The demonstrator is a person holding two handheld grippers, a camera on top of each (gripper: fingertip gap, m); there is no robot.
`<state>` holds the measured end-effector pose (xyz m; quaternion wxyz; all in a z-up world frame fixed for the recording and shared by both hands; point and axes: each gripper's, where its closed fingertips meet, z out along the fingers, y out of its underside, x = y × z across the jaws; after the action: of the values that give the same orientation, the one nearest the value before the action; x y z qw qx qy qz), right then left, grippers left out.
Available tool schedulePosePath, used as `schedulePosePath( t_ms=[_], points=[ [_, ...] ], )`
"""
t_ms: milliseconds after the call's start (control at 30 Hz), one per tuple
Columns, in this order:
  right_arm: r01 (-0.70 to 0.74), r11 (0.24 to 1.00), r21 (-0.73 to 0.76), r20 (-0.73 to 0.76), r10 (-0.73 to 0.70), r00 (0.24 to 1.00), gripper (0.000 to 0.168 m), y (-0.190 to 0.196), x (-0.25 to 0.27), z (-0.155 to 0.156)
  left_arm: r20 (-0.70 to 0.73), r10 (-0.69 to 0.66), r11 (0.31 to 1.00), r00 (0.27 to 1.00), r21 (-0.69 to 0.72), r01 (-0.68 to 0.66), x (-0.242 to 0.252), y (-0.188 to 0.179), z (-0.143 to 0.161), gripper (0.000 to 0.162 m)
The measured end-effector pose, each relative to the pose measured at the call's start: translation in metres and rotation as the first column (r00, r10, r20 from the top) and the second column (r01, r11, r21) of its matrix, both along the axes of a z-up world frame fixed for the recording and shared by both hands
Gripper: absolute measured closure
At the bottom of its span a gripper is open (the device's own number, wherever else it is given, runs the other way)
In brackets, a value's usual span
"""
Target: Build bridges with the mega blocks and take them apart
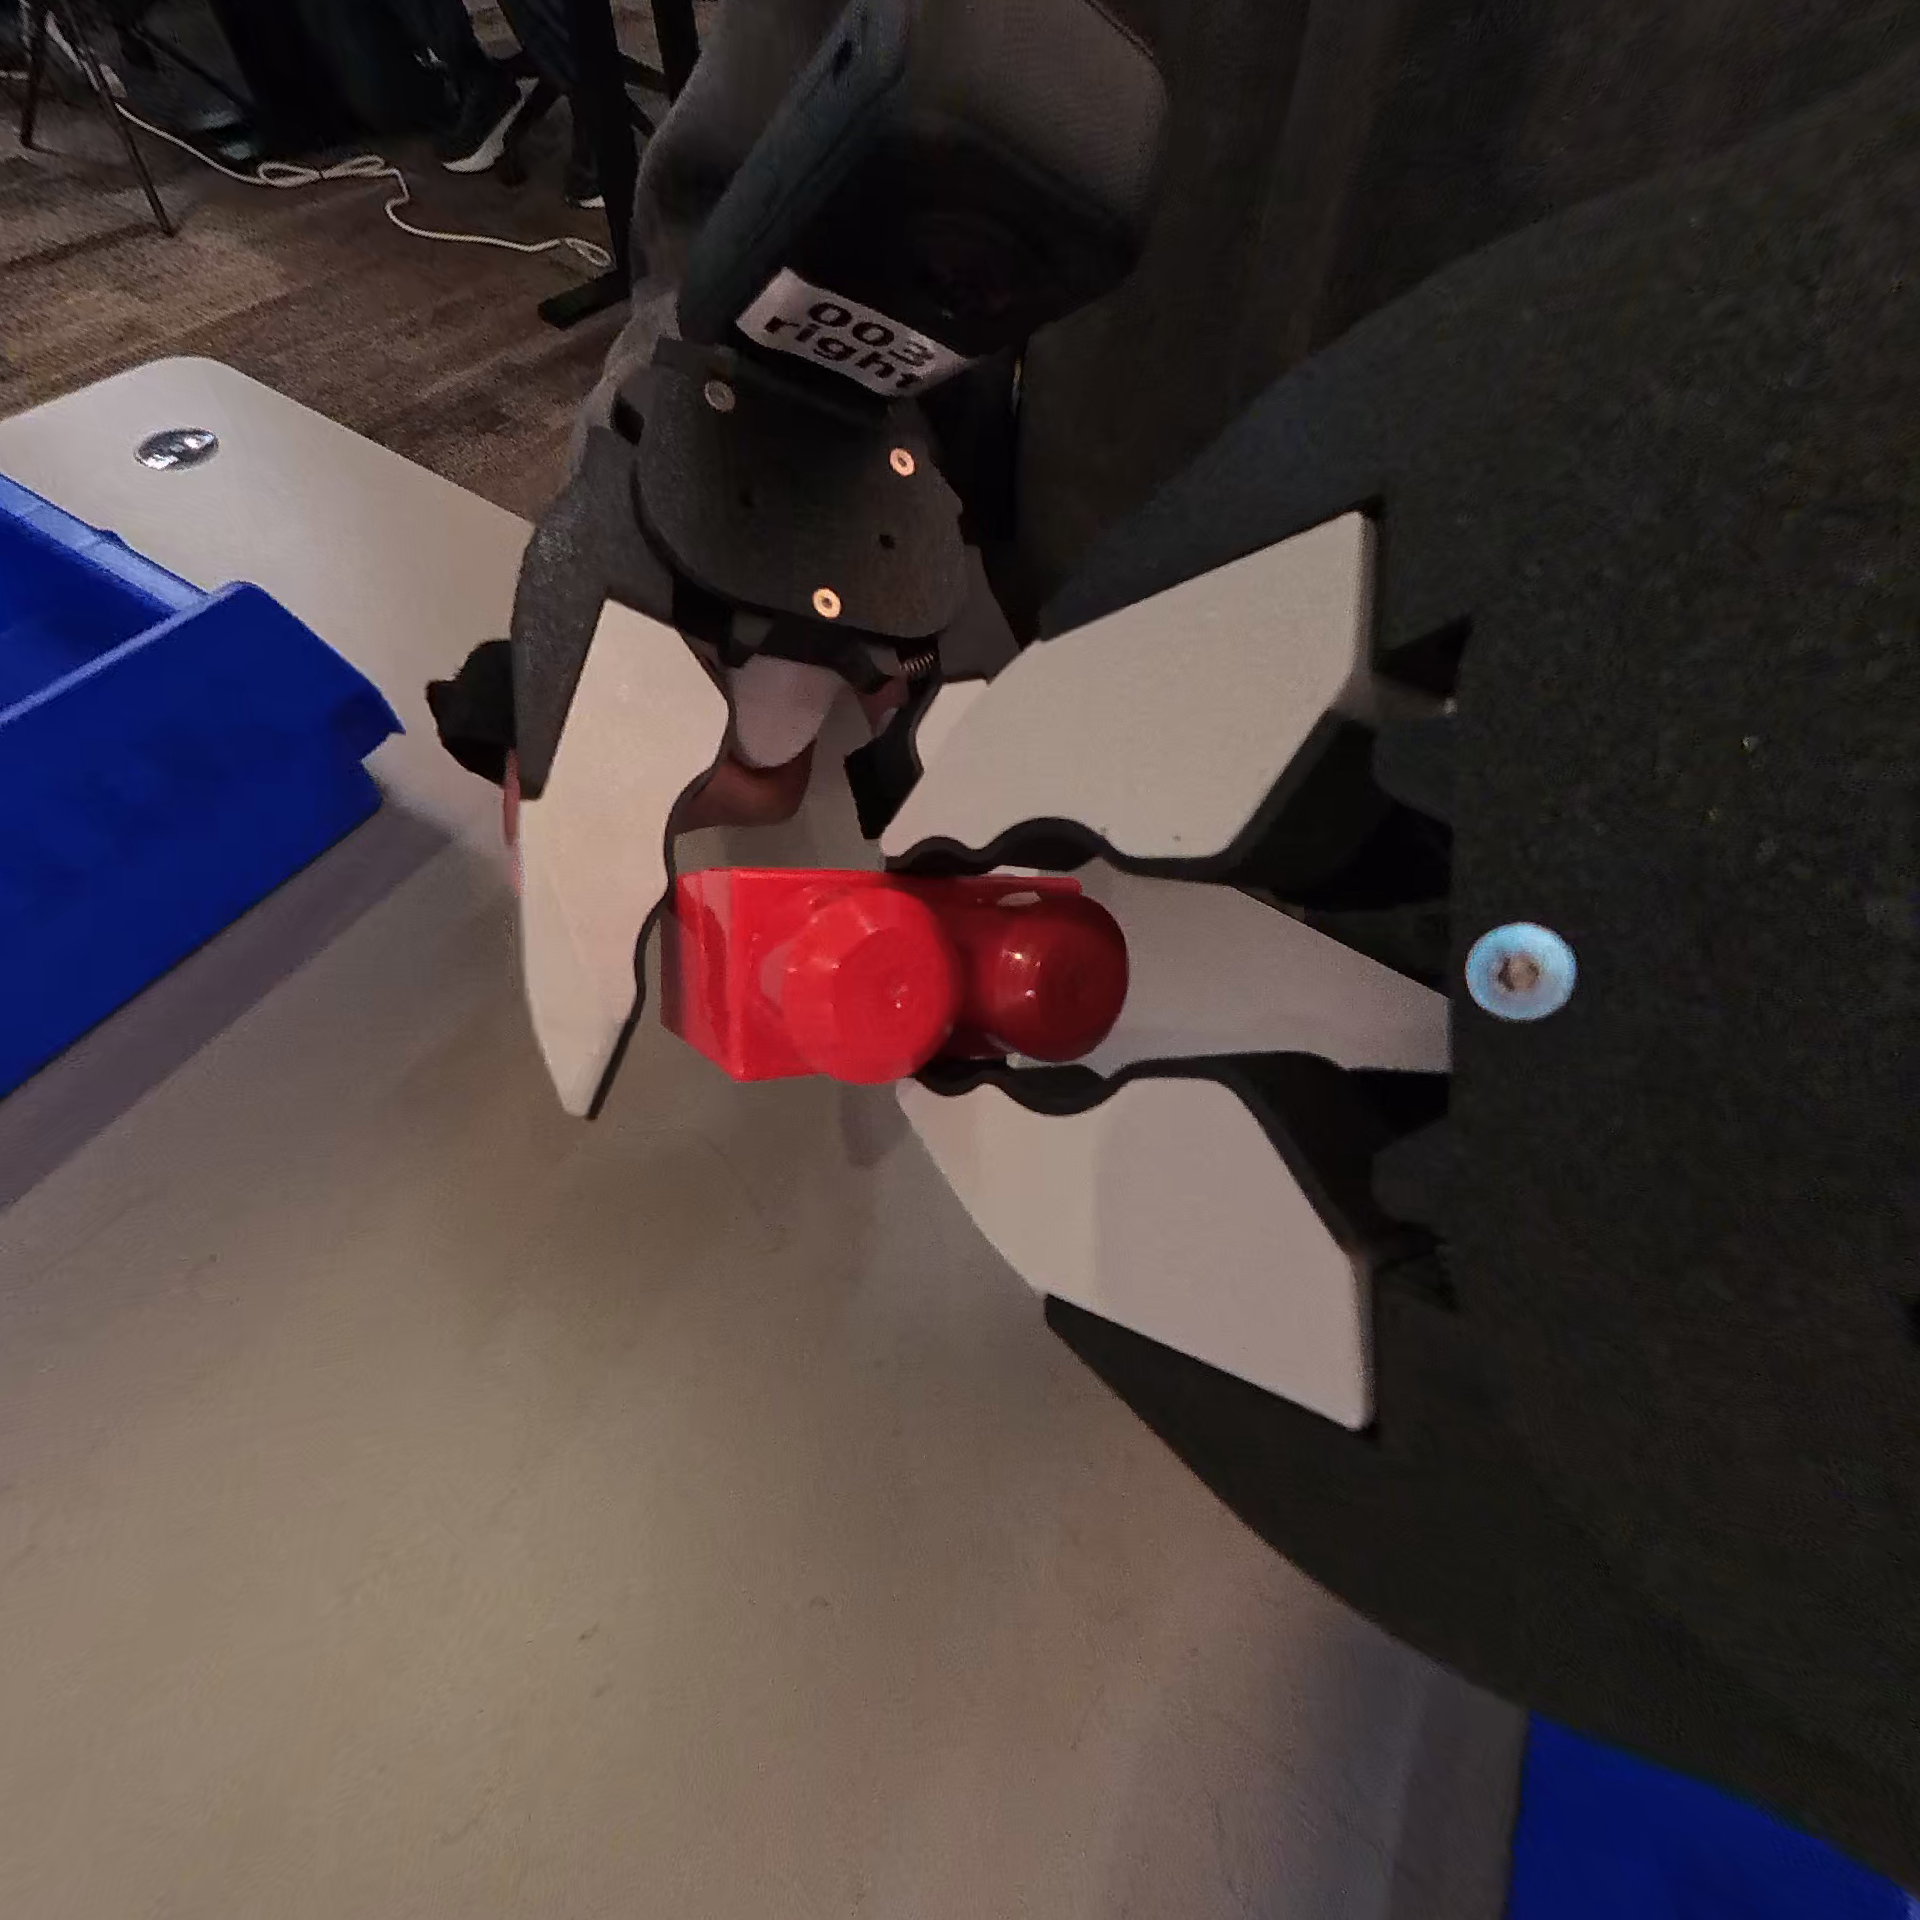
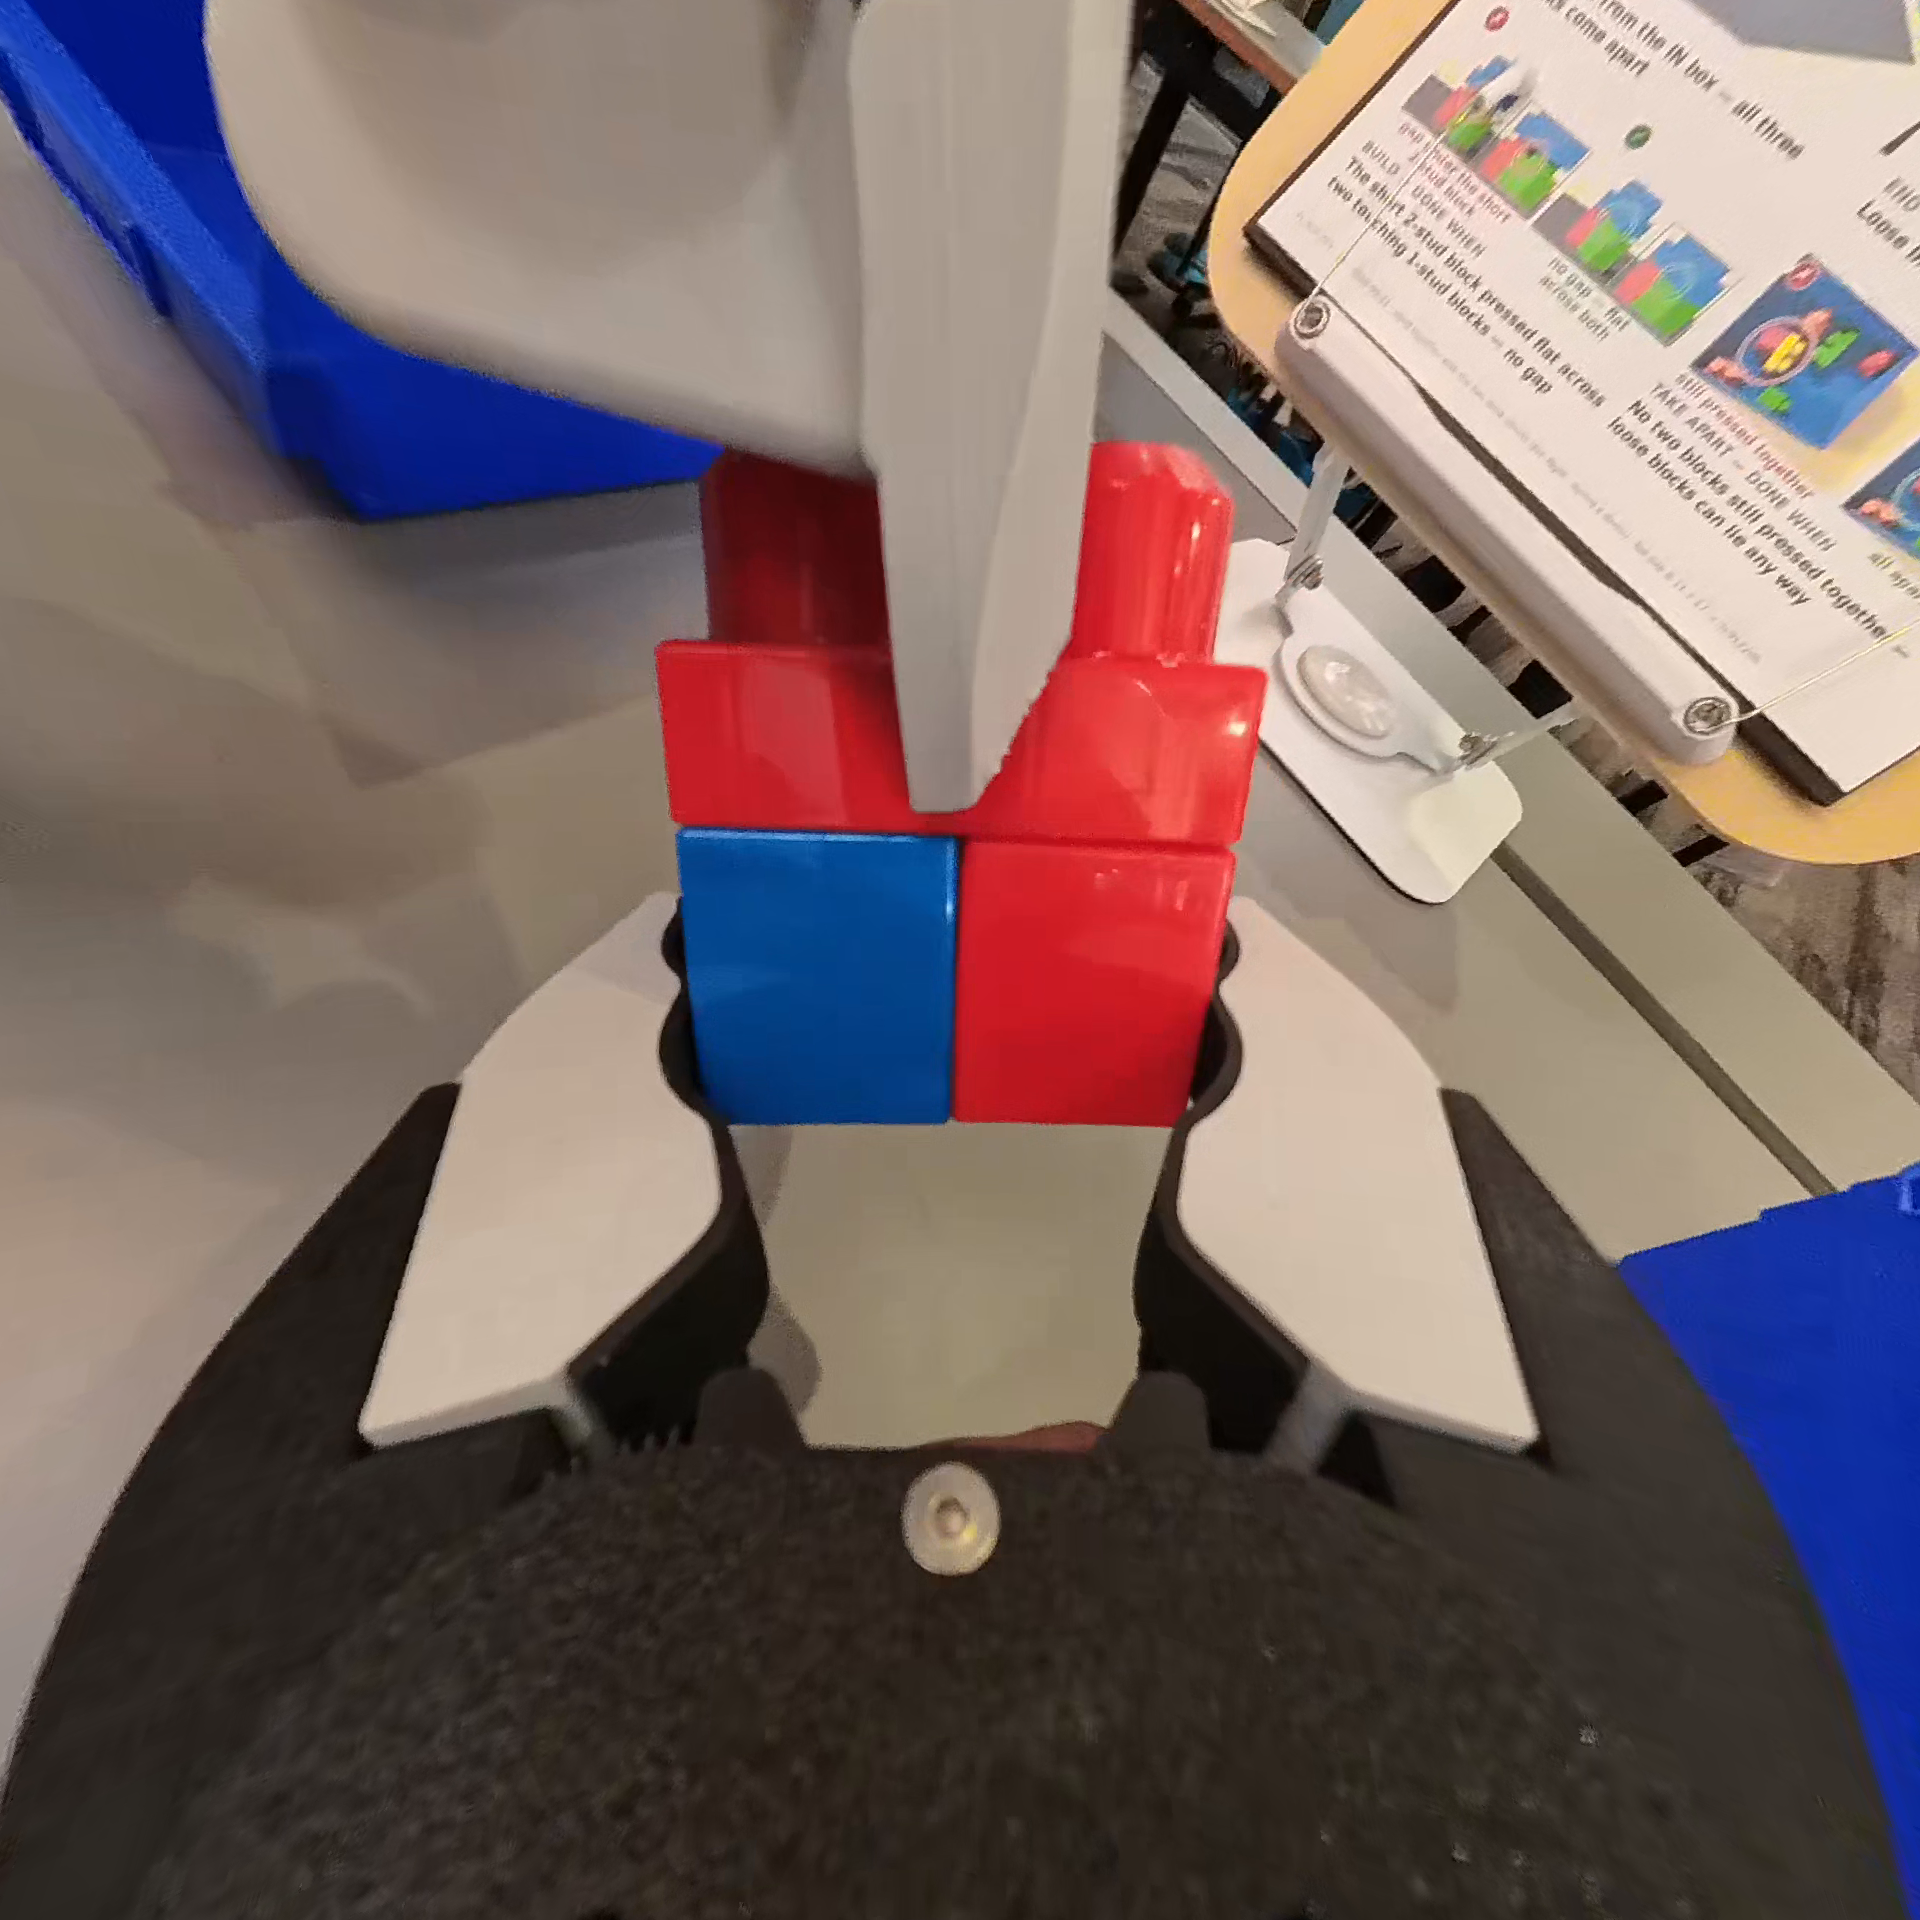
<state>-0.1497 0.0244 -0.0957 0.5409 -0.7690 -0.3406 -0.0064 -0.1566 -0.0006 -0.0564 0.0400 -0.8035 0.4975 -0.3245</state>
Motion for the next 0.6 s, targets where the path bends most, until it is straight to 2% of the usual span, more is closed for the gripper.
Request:
schedulePosePath(
  t_ms=[167,233,300,367,467,600],
  points=[
    [-0.012,0.999,-0.041,0.045,0.014,0.999,0.077,-0.003,0.002,-0.013,-0.019,-0.011,1.0,1.0,0.018,0.011,-0.006,0.003,-0.001,0.129],
    [0.015,0.994,-0.104,0.095,-0.005,0.995,0.077,-0.002,0.016,-0.04,0.055,0.055,0.997,0.997,0.058,-0.058,-0.014,0.026,0.021,0.129],
    [0.016,0.99,-0.141,0.003,-0.016,1.0,0.077,-0.005,0.022,-0.05,0.131,0.072,0.997,0.989,-0.002,-0.073,-0.027,0.035,0.049,0.129],
    [0.028,0.987,-0.157,-0.017,-0.031,0.999,0.077,-0.006,0.029,-0.049,0.155,0.063,0.997,0.986,0.033,-0.069,-0.043,0.037,0.059,0.129],
    [0.023,0.987,-0.157,-0.069,-0.034,0.997,0.077,-0.007,0.032,-0.038,0.148,0.039,0.989,0.988,0.133,-0.059,-0.06,0.022,0.05,0.129],
    [-0.023,0.989,-0.145,-0.12,0.006,0.993,0.077,-0.019,0.034,-0.017,0.287,0.045,0.96,0.957,0.253,-0.121,-0.064,-0.018,0.026,0.129]
  ],
)
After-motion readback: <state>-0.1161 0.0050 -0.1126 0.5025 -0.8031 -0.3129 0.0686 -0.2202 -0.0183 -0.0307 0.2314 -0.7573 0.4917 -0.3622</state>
